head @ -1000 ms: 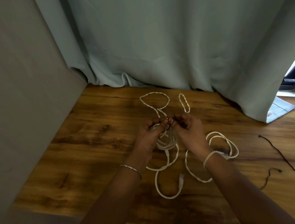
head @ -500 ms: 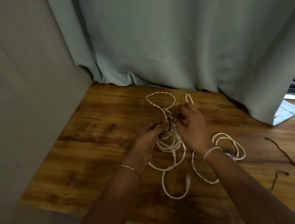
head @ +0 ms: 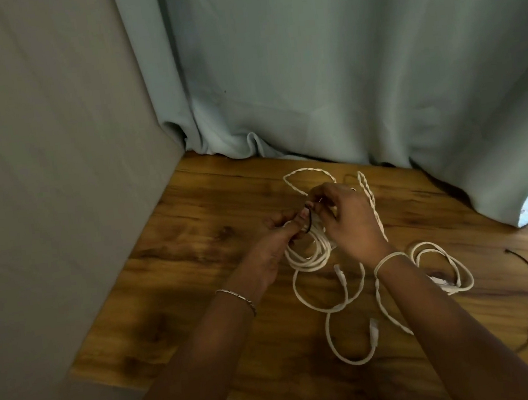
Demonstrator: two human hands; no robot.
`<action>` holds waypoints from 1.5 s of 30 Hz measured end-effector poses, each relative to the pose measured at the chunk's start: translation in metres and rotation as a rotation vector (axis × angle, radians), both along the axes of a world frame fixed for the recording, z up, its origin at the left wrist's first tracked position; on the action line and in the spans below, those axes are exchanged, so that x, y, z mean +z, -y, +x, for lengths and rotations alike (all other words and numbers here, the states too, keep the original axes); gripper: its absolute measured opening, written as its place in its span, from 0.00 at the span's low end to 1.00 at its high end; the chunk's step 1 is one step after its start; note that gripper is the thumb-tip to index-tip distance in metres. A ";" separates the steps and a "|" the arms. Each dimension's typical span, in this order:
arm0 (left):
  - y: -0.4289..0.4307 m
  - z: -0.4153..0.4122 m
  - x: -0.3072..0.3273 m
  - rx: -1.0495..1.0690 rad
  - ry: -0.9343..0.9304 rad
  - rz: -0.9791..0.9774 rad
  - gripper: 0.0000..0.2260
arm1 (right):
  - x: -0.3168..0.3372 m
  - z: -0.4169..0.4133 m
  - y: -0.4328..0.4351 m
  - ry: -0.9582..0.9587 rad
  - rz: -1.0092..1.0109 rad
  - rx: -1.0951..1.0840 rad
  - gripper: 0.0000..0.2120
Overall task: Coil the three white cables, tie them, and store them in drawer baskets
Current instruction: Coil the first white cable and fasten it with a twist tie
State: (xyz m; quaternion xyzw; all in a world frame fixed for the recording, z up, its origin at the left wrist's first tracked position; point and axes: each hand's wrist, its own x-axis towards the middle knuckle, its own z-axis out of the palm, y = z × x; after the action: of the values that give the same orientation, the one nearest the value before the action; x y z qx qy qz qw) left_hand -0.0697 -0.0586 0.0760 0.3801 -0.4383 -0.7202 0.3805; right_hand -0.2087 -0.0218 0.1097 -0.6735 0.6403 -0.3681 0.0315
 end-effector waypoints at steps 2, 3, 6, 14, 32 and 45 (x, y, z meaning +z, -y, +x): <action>0.005 0.007 -0.001 0.001 0.005 -0.011 0.02 | 0.001 0.005 0.006 0.002 0.067 0.032 0.07; 0.007 0.011 -0.002 0.000 0.008 -0.013 0.02 | 0.002 0.007 0.008 0.001 0.096 0.052 0.08; 0.012 0.018 -0.004 -0.011 -0.001 0.007 0.06 | 0.001 0.013 0.012 -0.005 0.136 0.080 0.09; 0.019 0.021 0.000 -0.038 -0.063 0.072 0.07 | 0.005 0.021 0.016 -0.047 0.081 0.004 0.07; 0.033 0.008 -0.008 0.111 0.017 0.074 0.14 | 0.021 0.004 0.060 -0.010 0.363 0.129 0.07; 0.044 0.003 0.001 0.150 0.084 -0.006 0.07 | 0.000 0.007 0.070 -0.043 0.182 0.066 0.02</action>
State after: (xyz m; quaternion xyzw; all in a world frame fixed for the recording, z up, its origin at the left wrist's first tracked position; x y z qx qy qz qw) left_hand -0.0668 -0.1025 0.0773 0.4405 -0.4263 -0.6718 0.4159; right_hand -0.2013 -0.0916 0.1096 -0.6962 0.6491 -0.2926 0.0909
